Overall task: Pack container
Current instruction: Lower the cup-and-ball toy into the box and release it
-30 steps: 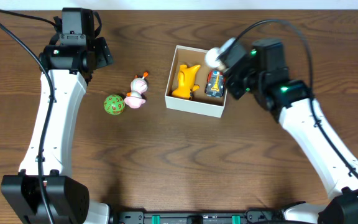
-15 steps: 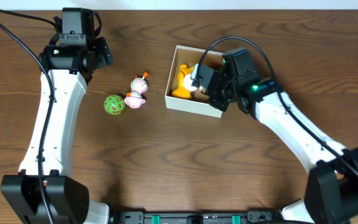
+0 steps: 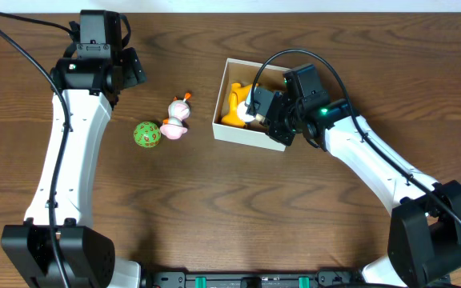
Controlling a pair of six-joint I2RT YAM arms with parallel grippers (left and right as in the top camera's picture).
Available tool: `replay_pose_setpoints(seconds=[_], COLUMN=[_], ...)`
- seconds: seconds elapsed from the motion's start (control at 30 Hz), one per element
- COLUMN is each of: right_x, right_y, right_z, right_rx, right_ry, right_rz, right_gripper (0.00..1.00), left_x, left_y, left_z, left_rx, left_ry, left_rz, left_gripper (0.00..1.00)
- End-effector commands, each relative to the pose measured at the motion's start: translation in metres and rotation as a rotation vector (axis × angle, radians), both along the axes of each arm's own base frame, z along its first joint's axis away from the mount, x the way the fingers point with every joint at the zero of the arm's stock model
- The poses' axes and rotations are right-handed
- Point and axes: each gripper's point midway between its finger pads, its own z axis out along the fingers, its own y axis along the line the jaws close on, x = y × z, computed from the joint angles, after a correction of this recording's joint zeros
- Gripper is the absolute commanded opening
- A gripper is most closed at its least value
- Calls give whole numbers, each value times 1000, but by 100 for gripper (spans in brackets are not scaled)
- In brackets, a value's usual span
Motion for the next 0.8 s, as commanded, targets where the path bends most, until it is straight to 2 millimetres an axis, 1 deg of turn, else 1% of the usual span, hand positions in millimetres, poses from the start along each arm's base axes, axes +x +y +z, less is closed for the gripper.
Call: replay_pose_setpoints(seconds=[0.0, 0.07, 0.2, 0.33, 0.47, 0.53, 0.57, 0.6, 0.63, 0.7, 0.73, 0.77], right_x=[-2, -2, -2, -2, 0, 5, 10, 17, 24, 40, 49, 54], right_y=[1, 1, 1, 1, 2, 3, 2, -3, -8, -27, -45, -58], right_z=[-2, -2, -2, -2, 2, 11, 18, 26, 33, 50, 59, 64], right_rx=[-7, -7, -8, -8, 12, 39, 60, 80, 93, 116, 126, 130], right_ry=[0, 1, 3, 4, 4, -4, -9, -15, -21, -36, -52, -63], right_rz=[15, 15, 15, 15, -13, -53, -94, -155, -220, -384, -497, -574], right_gripper=[12, 20, 29, 42, 44, 45, 47, 57, 61, 61, 62, 63], left_x=[-1, -1, -1, -1, -1, -1, -1, -1, -1, -1, -1, -1], left_y=[3, 3, 3, 3, 3, 3, 3, 3, 3, 3, 3, 3], left_z=[0, 0, 0, 0, 0, 0, 0, 0, 0, 0, 0, 0], left_rx=[9, 9, 9, 9, 9, 9, 9, 9, 9, 9, 9, 9], left_ry=[3, 2, 3, 2, 2, 2, 3, 3, 3, 3, 2, 2], left_rz=[8, 8, 8, 8, 8, 8, 8, 8, 8, 8, 8, 8], left_gripper=[98, 98, 98, 98, 98, 98, 98, 98, 98, 98, 98, 98])
